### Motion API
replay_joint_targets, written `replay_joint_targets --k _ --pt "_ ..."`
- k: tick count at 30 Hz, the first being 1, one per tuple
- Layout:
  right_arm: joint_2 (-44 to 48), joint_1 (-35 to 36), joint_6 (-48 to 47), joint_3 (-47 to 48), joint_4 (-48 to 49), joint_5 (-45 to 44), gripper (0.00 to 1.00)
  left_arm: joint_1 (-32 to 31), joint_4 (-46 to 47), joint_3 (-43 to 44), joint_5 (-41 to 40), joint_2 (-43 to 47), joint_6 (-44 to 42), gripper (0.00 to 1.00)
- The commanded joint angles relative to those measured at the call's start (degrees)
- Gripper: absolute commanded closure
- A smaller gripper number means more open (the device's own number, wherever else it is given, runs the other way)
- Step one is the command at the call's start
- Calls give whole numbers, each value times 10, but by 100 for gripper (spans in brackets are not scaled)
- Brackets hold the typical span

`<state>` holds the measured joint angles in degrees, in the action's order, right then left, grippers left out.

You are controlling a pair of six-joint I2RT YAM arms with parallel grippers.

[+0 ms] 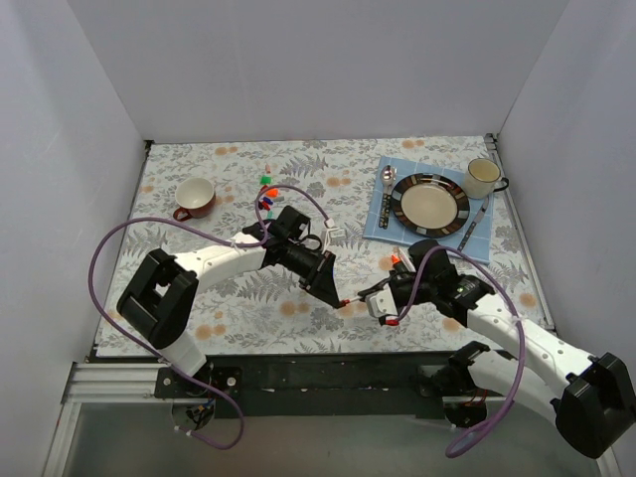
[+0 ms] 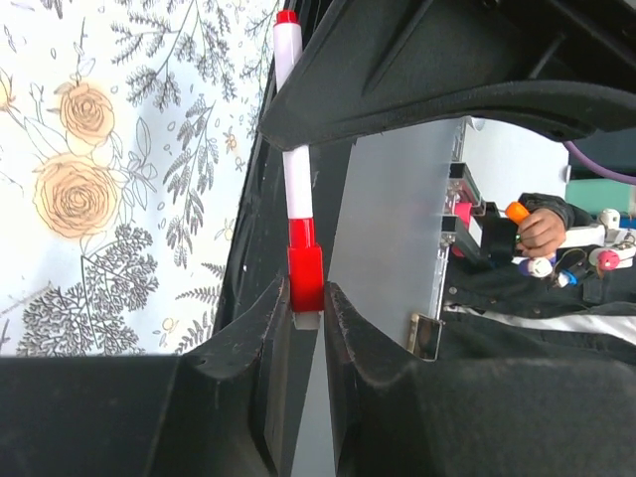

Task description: Open the pen caps

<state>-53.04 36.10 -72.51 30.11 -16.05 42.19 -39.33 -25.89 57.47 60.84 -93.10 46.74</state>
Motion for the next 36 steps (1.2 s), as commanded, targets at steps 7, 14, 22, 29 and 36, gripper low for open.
replay_joint_targets --k 7,14,22,29,36 --pt "37 -78 -54 -12 -100 -126 99 7 -94 -30 45 51 -5 100" --pt "40 -81 -49 -1 -124 -74 99 7 -109 -13 24 60 -21 73" --pt "33 -70 -57 18 -157 45 99 1 -21 -28 43 30 21 38" --pt "23 -56 -49 24 -158 83 99 -28 39 1 40 -17 59 37" --pt "19 -38 -25 16 -126 75 99 -51 78 29 40 -52 92 36"
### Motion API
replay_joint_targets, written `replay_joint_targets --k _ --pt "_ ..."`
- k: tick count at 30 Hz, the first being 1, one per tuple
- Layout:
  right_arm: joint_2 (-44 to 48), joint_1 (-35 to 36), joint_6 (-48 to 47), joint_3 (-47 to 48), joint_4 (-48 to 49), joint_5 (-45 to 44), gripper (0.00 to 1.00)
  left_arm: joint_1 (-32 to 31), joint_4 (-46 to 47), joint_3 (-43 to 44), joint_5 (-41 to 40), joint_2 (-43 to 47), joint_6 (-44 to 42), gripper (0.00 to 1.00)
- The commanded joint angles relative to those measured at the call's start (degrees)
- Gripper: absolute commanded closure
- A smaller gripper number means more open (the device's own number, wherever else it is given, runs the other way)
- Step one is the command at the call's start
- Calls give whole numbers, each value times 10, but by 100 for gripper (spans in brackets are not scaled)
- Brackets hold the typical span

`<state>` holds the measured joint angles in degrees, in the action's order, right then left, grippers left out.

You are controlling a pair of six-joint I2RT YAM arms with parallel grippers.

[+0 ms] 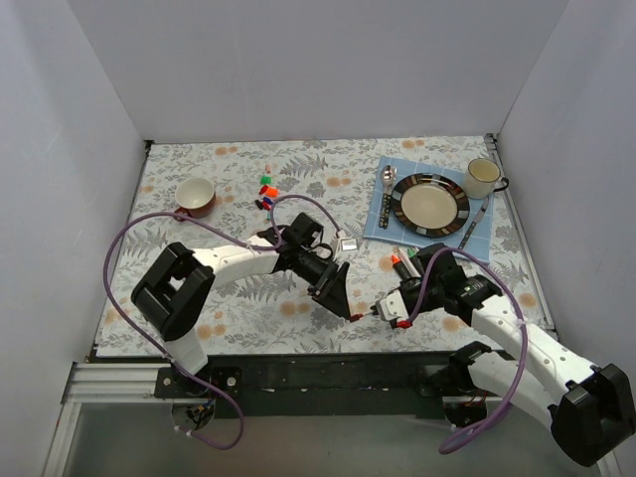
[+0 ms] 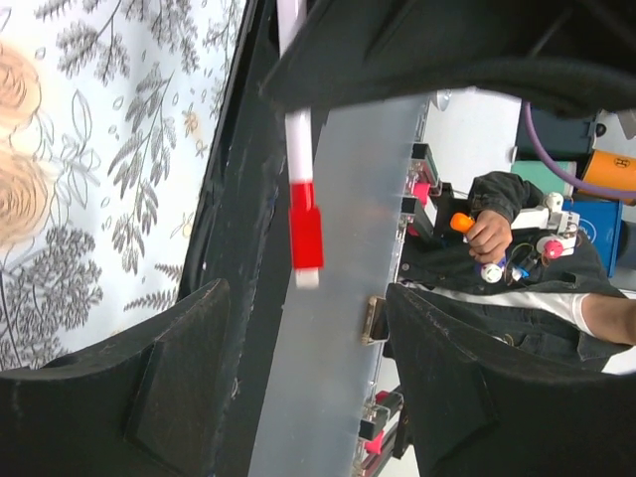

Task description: Open the pen caps

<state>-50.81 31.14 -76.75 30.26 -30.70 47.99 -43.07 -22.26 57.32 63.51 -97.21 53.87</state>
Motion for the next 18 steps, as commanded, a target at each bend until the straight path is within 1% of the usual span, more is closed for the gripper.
replay_joint_targets --k 1,7,11,18 --pt "-3 12 23 12 27 9 99 -18 46 33 13 -15 29 36" --pt "4 15 43 11 45 -5 99 -41 54 51 7 -47 40 38" --pt "6 15 50 5 53 -15 99 -50 56 57 10 -56 45 41" --pt "6 16 56 0 61 -20 99 -54 56 68 20 -60 53 59"
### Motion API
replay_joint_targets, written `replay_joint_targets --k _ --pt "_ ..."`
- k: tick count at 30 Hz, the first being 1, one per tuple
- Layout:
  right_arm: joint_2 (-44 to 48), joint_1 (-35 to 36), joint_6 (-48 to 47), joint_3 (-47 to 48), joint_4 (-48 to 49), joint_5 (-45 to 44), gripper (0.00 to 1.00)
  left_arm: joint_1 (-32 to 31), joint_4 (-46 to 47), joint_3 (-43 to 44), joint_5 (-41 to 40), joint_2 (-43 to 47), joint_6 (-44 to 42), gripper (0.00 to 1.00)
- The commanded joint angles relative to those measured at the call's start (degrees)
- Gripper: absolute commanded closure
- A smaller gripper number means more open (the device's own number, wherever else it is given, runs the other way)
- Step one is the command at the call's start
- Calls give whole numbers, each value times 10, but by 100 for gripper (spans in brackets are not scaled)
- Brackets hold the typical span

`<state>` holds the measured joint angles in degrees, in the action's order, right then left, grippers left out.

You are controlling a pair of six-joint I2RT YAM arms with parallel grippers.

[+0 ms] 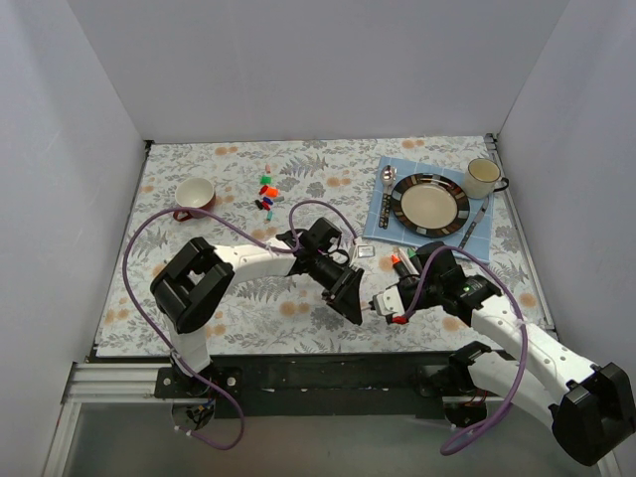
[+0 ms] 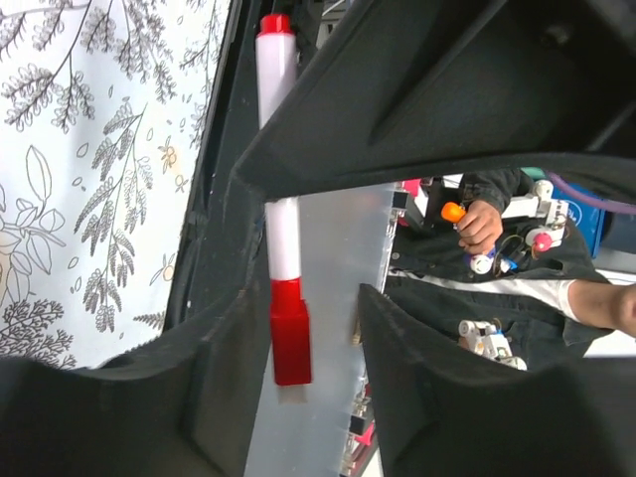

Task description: Open the pen caps

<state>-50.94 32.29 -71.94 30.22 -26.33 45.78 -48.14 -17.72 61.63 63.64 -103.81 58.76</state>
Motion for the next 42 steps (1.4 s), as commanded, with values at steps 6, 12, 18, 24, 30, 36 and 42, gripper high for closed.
replay_joint_targets --k 6,12,18,24,30,36,42 --pt "3 9 14 -2 26 -8 99 -5 4 31 35 -8 7 92" --pt "2 9 10 -2 20 -28 99 -5 -80 48 16 -3 -48 100" --pt "0 10 -15 -10 11 -64 99 34 -184 46 -17 59 -109 100" --pt "-6 9 -16 -16 22 -98 99 112 -214 -17 10 141 -139 100" --pt "-3 -6 -9 -16 39 -126 99 112 -196 -50 7 177 -124 100" --pt "12 -51 67 -3 78 -131 99 201 -128 -41 -81 172 -60 100" --pt "14 -83 163 5 131 -152 99 342 20 16 -198 93 52 98"
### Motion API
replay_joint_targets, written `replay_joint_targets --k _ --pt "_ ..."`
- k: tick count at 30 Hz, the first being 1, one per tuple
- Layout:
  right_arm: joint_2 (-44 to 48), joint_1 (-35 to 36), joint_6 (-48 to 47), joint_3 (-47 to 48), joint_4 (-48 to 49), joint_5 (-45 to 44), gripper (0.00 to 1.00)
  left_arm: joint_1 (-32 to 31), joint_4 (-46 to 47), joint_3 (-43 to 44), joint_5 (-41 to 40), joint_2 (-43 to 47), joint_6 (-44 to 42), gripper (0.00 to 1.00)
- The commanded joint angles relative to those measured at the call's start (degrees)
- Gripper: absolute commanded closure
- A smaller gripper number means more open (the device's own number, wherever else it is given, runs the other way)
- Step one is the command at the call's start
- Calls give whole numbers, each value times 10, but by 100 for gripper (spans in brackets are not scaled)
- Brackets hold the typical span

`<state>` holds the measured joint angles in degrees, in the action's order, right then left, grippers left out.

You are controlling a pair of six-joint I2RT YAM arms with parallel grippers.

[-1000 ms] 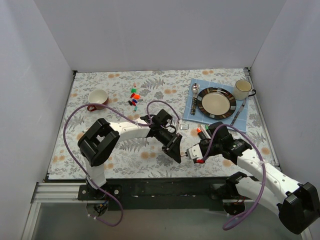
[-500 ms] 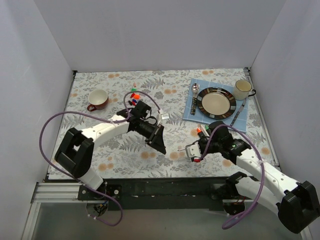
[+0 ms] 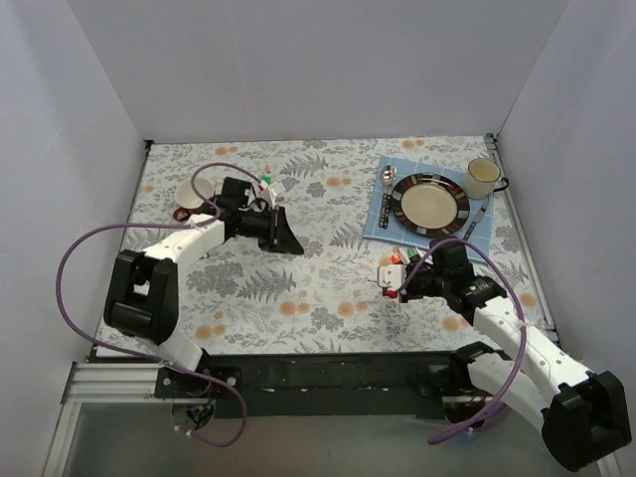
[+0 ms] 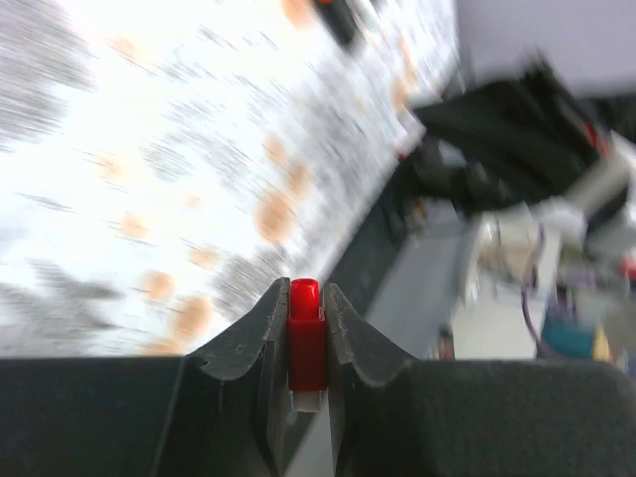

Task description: Open the pen caps

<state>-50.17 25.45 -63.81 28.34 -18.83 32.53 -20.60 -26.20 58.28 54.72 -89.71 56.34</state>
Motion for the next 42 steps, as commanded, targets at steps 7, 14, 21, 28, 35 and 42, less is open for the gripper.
replay_joint_targets --k 7,14,21,28,35,42 --pt "10 -29 113 21 80 -45 99 100 36 311 -324 -265 75 83" --pt "13 -31 120 21 88 -55 99 100 -22 404 -420 -342 42 71" --pt "5 -31 126 21 92 -63 99 100 -18 405 -421 -346 38 70" --pt "-20 -43 161 20 115 -115 99 99 0 369 -413 -259 30 67" --pt "-112 -73 249 59 107 -195 99 99 103 183 -416 -19 26 46" --pt "-204 -94 306 111 49 -229 99 101 195 -37 -474 251 44 2"
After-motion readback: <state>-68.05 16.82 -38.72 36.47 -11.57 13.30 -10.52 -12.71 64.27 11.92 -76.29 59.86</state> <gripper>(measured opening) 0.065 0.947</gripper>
